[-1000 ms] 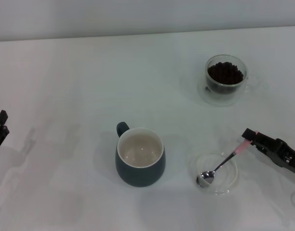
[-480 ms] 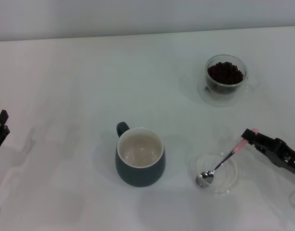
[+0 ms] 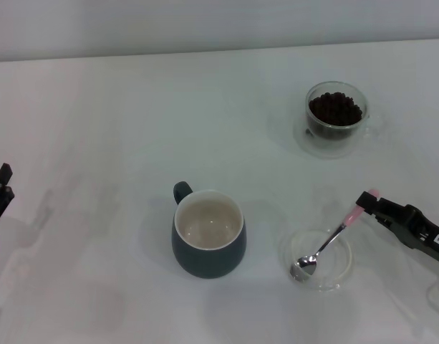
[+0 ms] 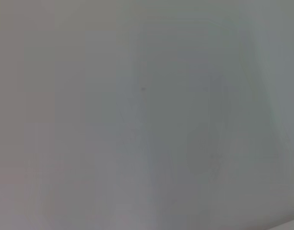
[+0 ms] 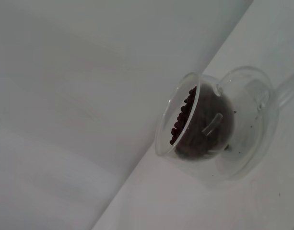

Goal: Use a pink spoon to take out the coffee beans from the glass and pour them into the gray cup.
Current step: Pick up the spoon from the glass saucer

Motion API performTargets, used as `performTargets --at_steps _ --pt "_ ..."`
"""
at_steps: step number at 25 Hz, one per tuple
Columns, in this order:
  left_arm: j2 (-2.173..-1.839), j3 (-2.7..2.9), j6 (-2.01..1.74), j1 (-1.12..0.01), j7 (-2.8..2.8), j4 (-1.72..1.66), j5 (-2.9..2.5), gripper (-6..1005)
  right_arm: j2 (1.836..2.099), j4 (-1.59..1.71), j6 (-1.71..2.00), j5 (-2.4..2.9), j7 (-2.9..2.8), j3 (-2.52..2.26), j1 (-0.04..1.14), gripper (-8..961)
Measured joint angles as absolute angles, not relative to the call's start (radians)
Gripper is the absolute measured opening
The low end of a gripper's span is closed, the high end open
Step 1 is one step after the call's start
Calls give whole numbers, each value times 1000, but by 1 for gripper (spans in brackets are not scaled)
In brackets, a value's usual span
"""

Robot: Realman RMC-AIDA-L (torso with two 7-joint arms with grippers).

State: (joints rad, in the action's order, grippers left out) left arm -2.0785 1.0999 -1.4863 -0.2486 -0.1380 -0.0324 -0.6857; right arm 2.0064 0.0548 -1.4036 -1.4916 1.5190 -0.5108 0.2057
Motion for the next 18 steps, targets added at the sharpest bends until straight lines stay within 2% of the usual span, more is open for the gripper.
performTargets --at_steps 2,18 --pt "-2079 1100 -1486 -248 -138 -32 -686 764 2006 55 -1403 -1492 1519 -511 207 138" --pt "-2079 1100 -1485 -244 -137 -29 -686 763 2006 57 -1448 -1496 1522 -505 204 139"
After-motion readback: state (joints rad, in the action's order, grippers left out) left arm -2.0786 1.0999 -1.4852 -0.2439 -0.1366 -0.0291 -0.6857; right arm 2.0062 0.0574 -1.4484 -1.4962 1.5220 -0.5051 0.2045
